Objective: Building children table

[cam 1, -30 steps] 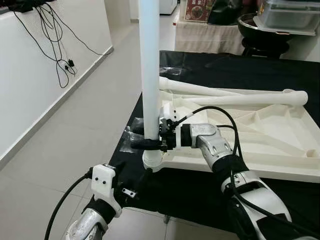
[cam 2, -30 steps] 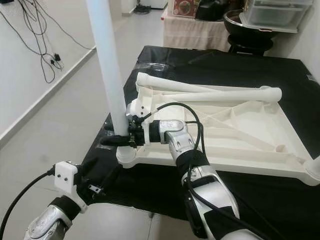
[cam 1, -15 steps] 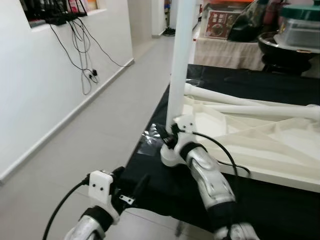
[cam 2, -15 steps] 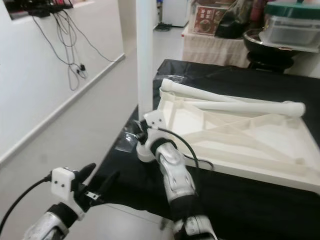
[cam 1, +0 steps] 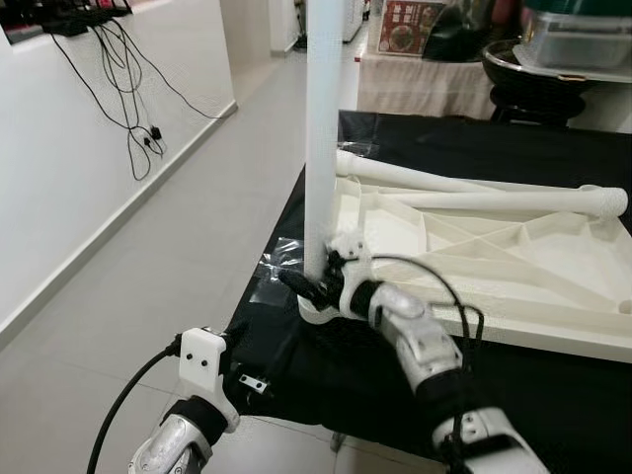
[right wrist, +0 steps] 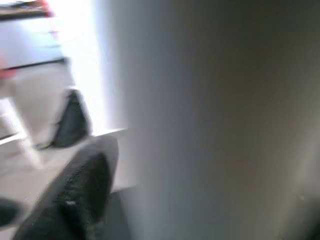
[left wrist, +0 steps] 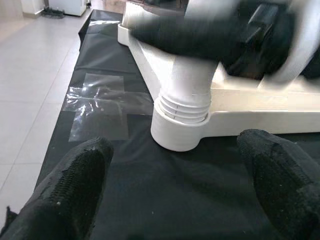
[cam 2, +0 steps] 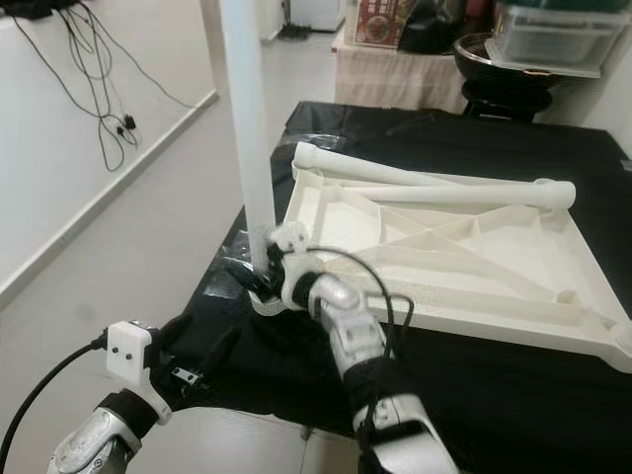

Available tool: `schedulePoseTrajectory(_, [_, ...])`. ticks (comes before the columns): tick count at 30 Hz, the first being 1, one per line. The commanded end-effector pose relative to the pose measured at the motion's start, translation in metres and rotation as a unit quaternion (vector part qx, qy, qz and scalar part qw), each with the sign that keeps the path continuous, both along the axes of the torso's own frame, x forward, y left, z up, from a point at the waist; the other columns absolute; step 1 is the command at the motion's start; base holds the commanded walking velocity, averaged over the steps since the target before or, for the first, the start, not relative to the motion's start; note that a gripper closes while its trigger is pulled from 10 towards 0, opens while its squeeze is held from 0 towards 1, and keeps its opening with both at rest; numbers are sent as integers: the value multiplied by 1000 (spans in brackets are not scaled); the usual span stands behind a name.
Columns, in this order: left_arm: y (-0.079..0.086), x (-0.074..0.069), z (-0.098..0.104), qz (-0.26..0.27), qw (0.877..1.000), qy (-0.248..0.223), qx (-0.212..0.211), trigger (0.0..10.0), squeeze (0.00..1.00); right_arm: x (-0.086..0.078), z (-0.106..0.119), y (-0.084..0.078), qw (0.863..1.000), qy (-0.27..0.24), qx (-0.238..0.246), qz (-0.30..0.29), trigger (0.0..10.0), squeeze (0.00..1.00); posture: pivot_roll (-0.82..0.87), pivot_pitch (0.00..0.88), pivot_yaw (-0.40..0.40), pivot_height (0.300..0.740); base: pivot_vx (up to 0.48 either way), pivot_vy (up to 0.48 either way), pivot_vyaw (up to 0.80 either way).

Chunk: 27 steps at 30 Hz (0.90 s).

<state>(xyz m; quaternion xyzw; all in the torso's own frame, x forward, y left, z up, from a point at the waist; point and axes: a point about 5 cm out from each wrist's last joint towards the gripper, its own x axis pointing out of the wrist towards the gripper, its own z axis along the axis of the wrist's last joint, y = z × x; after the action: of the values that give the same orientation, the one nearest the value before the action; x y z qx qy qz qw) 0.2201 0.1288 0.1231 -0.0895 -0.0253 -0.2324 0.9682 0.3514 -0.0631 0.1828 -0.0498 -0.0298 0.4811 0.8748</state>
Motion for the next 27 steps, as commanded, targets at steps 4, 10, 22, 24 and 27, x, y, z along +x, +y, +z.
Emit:
schedulePoseTrajectory(4, [-1, -1, -4, 1, 1000, 4, 2, 10000, 0, -13, 2, 7, 985, -8, -48, 168, 10000, 0, 79, 89, -22, 740, 0, 0, 0])
schedulePoseTrajectory(10, [-2, 0, -5, 2, 1000, 4, 2, 10000, 0, -5, -3, 8, 970, 27, -68, 231, 10000, 0, 92, 83, -29, 740, 0, 0, 0])
schedulePoseTrajectory(22, [-4, -2, -6, -1, 1000, 7, 1, 10000, 0, 2, 1, -6, 964, 44, -72, 254, 0, 0, 84, 80, -19, 740, 0, 0, 0])
schedulePoseTrajectory(24, [-4, -2, -6, -1, 1000, 8, 1, 10000, 0, 2, 1, -8, 965, 43, -71, 249, 0, 0, 83, 80, -18, 740, 0, 0, 0])
schedulePoseTrajectory(27, [-4, -2, -6, -2, 1000, 8, -1, 10000, 0, 3, -2, -17, 973, 30, -76, 216, 0, 0, 68, 87, -13, 740, 0, 0, 0])
